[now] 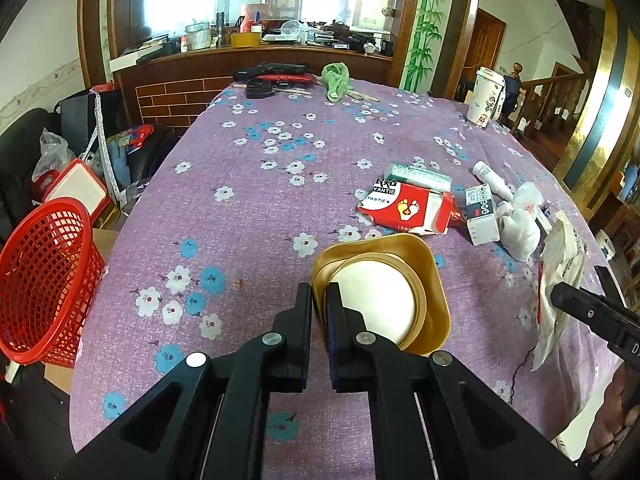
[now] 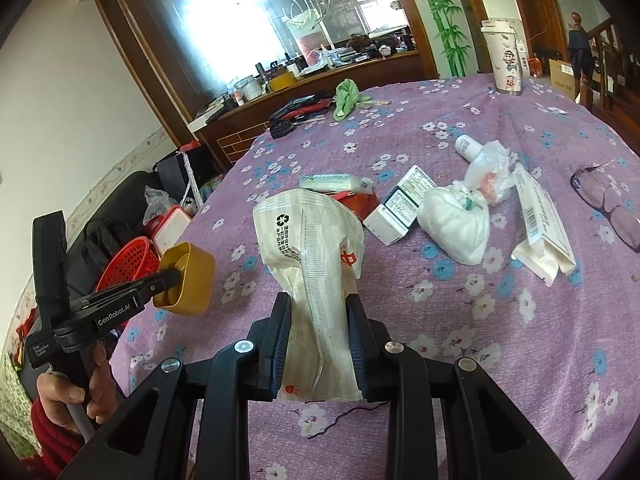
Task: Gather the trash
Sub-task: 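Carry the tape roll and paper bag to the red basket and release both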
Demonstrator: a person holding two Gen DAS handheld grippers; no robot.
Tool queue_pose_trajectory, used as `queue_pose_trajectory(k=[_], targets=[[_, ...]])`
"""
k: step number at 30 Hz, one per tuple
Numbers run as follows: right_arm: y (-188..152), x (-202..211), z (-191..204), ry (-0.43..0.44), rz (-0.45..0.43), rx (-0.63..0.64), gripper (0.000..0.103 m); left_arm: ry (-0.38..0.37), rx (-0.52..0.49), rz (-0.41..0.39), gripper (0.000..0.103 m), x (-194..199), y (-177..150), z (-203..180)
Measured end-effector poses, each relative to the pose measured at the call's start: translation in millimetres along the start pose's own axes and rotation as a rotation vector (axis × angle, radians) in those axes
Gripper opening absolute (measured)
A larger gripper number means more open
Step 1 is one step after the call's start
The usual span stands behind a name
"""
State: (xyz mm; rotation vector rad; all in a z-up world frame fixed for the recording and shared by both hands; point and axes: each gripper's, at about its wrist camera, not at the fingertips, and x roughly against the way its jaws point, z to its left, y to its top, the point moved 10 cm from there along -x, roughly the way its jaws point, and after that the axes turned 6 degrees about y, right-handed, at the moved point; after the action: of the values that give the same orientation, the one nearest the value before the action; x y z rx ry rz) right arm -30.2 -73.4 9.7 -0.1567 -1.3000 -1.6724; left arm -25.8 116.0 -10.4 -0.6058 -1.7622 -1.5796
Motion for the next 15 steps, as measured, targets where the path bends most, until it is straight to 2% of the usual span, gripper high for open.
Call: queue_pose_trajectory(k=[15], targets=[[-0.7,-18.6,34.5,0.035,0.045,0.067,0.029,0.007,0.042,-0.038,0.006,18.6,3.6,24.1]])
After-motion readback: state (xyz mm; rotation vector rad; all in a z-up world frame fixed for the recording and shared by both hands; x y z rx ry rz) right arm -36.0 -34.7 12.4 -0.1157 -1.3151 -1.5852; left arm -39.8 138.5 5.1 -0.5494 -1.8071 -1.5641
